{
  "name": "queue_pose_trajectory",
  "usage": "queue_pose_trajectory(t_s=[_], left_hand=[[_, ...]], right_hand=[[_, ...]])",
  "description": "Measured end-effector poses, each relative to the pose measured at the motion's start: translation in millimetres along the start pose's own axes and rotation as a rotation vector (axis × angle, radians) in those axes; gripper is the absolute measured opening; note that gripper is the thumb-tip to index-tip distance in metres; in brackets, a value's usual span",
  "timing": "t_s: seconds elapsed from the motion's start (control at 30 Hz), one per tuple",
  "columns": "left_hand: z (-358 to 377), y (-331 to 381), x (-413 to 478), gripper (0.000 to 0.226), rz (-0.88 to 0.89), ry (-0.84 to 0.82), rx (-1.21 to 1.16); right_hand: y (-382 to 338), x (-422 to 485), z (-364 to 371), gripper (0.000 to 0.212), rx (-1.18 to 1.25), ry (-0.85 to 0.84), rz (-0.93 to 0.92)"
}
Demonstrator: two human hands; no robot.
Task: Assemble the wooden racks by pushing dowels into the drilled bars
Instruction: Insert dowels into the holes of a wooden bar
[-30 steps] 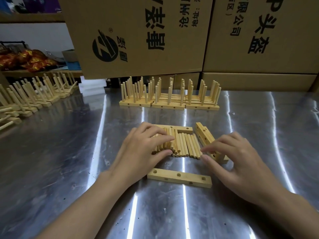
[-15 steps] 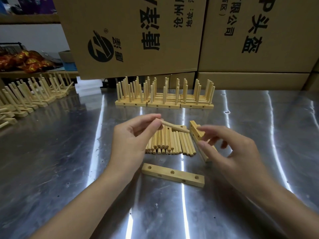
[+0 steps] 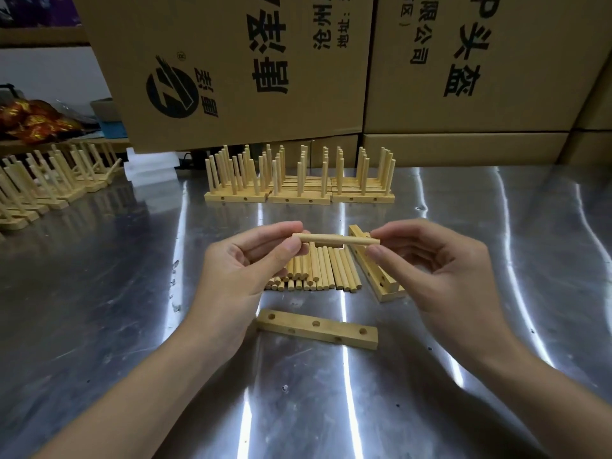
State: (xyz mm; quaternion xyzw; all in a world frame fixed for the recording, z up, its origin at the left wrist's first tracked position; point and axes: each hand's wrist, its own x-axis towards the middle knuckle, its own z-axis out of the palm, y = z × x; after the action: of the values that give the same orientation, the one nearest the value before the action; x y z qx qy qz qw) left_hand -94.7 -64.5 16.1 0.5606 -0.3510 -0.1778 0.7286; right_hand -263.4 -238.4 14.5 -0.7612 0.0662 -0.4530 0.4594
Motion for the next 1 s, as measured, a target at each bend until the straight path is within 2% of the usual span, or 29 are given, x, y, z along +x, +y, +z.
queue_pose_trajectory(t_s=[0.17,0.33,0.47,0.73,1.0], left_hand=[[-12,5,4,0.02,0.026,0.026,0.101],[-17,11,1,0.032,0.018,-0.091,0.209],[-10,13,-3,0.03,0.026,-0.118,0.168],[-9,16,-3,0.024,0.091,-0.06,0.095],[-12,14,-1,0.024,0.068,-0.069,0.099]], right_hand=[[2,0,-6,0.016,-0.017,-0.017,0.026],[5,1,-10,0.014,0.072,-0.074,0.085],[3,1,-6,0.018,0.147,-0.12,0.1],[1,0,0,0.019,0.114,-0.165,0.093],[-3,-2,2,0.027,0.074,-0.188,0.092]])
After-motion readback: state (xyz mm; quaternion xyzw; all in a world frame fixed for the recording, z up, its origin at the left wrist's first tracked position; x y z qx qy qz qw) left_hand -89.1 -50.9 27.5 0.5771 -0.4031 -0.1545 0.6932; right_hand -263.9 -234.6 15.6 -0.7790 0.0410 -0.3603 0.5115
